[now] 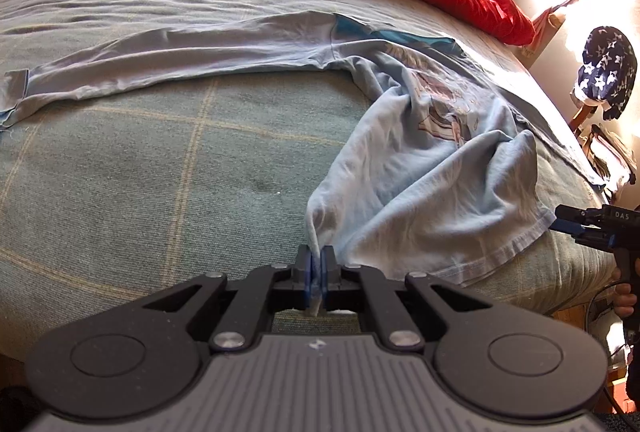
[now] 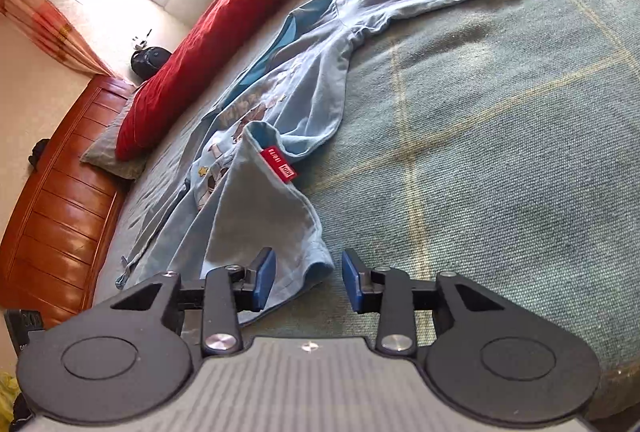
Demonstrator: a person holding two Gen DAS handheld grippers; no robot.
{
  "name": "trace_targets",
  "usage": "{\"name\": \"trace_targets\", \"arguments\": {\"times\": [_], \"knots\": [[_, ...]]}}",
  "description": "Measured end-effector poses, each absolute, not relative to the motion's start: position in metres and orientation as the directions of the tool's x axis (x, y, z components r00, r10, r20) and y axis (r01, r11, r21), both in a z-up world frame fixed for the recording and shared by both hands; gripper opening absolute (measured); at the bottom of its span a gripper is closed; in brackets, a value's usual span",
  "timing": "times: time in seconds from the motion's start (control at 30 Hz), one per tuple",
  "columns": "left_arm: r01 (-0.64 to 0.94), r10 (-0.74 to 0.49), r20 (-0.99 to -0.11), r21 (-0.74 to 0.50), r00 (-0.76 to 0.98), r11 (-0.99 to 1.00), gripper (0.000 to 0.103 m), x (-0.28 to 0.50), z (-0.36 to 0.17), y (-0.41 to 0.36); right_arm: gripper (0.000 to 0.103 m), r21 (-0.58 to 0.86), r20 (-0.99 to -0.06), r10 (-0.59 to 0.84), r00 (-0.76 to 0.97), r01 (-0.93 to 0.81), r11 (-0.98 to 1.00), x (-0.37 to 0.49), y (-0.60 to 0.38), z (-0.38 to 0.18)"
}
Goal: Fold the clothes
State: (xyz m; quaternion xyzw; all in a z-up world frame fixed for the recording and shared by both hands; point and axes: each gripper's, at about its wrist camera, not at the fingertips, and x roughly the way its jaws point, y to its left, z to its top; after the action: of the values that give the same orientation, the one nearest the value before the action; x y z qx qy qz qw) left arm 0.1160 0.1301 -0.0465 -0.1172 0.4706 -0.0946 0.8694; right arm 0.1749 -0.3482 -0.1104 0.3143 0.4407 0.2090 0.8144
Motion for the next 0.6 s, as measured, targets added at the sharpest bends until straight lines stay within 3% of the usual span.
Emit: {"name": "trace_targets", "arguments": {"times": [0.27, 0.47, 0.5, 0.6], "knots": [[0.012, -0.280, -0.812, -0.319, 0.513, 0.948, 0.005, 0.129, -0.068, 0.141, 0.042, 0.716, -0.564, 0.677, 0.473, -0.129, 0.686, 0.206, -0.336, -0.121], [-0.003, -0.340, -0.787, -0.399, 0.515, 0.917, 0.015, 0.133, -0.078, 0.152, 0.041, 0.689, -0.578, 0.691, 0.434, -0.193, 0.698, 0.210, -0.328, -0.116], [-0.001, -0.355, -0.780, -0.414, 0.516, 0.910, 0.021, 0.132, -0.079, 0.153, 0.039, 0.684, -0.583, 0.689, 0.431, -0.196, 0.702, 0.209, -0.326, -0.115], [0.026, -0.395, -0.763, -0.446, 0.512, 0.895, 0.034, 0.132, -0.080, 0.154, 0.010, 0.660, -0.612, 0.680, 0.403, -0.214, 0.721, 0.206, -0.318, -0.113]]}}
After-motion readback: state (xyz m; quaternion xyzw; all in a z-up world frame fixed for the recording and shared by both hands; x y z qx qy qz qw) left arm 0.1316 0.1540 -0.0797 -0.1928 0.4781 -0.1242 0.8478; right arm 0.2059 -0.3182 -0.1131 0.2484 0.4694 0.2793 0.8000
